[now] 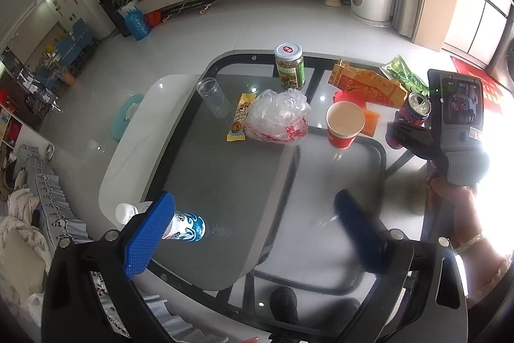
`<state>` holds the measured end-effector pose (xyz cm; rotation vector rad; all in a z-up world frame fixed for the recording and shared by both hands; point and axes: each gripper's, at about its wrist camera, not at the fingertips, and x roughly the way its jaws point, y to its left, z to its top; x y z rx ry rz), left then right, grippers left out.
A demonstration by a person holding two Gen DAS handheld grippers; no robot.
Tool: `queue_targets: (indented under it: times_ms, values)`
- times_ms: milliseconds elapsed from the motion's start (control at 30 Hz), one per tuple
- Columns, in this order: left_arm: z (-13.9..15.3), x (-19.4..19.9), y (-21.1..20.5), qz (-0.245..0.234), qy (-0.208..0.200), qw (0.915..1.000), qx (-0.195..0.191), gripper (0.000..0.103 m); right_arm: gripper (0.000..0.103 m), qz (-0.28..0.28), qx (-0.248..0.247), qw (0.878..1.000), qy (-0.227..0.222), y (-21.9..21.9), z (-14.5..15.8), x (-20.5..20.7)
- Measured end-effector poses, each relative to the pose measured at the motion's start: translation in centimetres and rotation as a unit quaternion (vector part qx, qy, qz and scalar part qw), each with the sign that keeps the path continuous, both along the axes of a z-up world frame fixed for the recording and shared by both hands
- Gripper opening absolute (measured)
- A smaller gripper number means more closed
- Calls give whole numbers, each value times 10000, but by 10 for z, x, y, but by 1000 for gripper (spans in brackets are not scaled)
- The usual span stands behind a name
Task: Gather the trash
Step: 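Close the right gripper around the soda can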
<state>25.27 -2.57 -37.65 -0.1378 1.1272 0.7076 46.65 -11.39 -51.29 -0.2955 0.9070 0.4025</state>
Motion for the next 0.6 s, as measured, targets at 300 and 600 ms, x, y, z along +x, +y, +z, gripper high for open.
queue_targets:
  times_ms: [300, 600]
  values:
    - [-5, -2, 1, -6, 52, 10000, -27, 97, 66, 1, -43, 9999, 140, 0, -7, 3]
    - [-9, -4, 3, -1, 79, 10000, -39, 97, 51, 11, -47, 9998, 196, 3, -9, 7]
